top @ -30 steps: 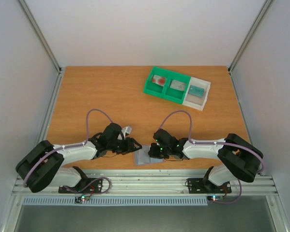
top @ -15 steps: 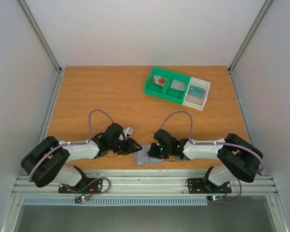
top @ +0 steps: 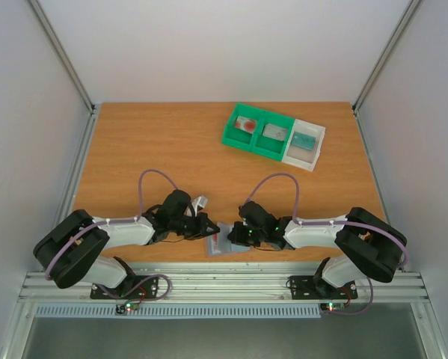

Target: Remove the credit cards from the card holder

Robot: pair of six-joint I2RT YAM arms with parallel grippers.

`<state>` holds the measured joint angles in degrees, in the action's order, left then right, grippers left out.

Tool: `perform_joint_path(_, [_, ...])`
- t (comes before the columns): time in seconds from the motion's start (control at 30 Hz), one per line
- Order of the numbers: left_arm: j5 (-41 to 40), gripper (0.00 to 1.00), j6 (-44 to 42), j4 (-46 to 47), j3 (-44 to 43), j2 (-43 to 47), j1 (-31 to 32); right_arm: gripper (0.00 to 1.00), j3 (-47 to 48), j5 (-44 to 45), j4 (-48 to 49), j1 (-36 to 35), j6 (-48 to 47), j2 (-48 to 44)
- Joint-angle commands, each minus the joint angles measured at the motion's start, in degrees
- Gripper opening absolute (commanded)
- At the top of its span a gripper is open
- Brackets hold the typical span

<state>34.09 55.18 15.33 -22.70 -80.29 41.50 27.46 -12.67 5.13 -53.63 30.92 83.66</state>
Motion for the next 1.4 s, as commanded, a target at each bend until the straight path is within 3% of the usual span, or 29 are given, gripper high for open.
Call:
perform_joint_path(0.0, [2.55,0.01,0.49,4.1,-2.65,-0.46,1.6,0.01,-1.36,-0.74,0.76,-0.51,0.34,2.09])
perform_joint_path(0.13, [1.47,0.18,0.72,2.18,-3.83,0.18,2.62,0.02,-1.65,-1.08,1.11,-0.47,0.09,1.83])
perform_joint_path(0.3, [0.1,0.31,0.28,0.67,-4.58,-0.39,3.88,0.08,-2.13,0.92,-1.76,-0.51,-1.6,-3.34])
perform_joint_path(0.57, [-0.38,0.32,0.28,0.84,-6.38,-3.07,5.65,0.11,-2.05,2.92,-4.65,-0.51,-2.71,-7.36])
perform_joint_path(1.1, [-1.41,0.33,-0.1,-0.03,-8.45,-4.46,7.0,0.16,-1.39,16.33,-25.9,-0.51,-3.17,-25.37])
perform_joint_path(1.37, [-3.25,0.33,-0.35,-1.37,-7.86,-3.6,7.15,0.16,-0.38,16.65,-27.98,-0.51,-3.61,-28.7])
